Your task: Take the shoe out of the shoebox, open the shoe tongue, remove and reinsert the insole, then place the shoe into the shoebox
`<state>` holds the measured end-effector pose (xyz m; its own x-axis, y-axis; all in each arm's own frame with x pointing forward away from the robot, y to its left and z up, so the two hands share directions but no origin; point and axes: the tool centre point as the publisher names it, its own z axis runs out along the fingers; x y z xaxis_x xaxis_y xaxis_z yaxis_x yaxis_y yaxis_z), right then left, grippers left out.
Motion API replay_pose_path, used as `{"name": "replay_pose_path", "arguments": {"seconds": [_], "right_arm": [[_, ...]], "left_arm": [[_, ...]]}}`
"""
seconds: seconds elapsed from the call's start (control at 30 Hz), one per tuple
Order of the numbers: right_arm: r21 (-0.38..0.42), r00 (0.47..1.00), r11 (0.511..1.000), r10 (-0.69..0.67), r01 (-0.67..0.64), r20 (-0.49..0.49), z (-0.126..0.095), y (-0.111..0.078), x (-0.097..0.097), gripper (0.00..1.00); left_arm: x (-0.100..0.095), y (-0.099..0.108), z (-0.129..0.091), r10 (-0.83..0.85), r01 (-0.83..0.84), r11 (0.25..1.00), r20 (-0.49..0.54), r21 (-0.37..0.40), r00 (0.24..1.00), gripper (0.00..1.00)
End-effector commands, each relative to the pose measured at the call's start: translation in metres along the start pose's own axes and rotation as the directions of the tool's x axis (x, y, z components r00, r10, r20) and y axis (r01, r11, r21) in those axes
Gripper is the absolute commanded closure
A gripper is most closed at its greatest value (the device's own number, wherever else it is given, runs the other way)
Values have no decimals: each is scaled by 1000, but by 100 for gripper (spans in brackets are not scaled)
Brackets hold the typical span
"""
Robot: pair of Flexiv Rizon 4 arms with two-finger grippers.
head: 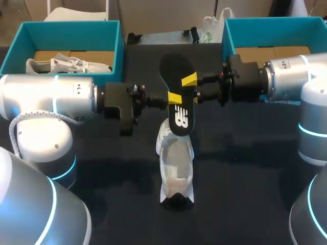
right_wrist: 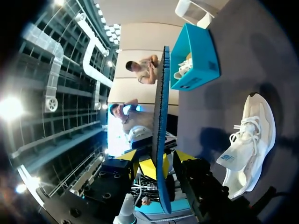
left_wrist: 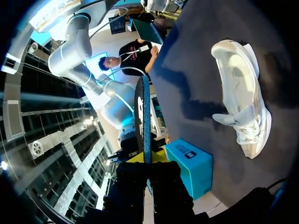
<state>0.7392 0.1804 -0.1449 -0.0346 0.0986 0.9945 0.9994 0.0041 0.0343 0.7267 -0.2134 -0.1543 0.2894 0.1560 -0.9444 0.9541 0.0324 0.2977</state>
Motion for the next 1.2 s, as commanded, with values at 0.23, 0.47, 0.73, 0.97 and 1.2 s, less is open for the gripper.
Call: {"name": "replay_pose_path", "arguments": {"seconds": [0.23, 0.47, 0.73, 0.97, 1.2], "right_arm": [[-17, 1000, 1000, 17, -17, 6, 2, 2, -3, 61], [-18, 1000, 1000, 22, -22, 3, 4, 4, -5, 65], [-14, 1000, 1000, 12, -12, 7, 6, 5, -6, 67], [-24, 1000, 1000, -9, 9, 8, 6, 6, -7, 76], [-35, 1000, 999, -24, 25, 7, 5, 6, -10, 79]], "left_arm": [[2, -1, 1, 2, -2, 1000, 6, -10, 1000, 100], [2, -1, 2, 2, -2, 1000, 9, -12, 1000, 100], [3, -1, 3, -3, 3, 1000, 7, -11, 1000, 100], [3, -2, 4, -8, 8, 1000, 9, -14, 1000, 100], [4, -1, 4, -11, 11, 1000, 10, -14, 1000, 100]]}}
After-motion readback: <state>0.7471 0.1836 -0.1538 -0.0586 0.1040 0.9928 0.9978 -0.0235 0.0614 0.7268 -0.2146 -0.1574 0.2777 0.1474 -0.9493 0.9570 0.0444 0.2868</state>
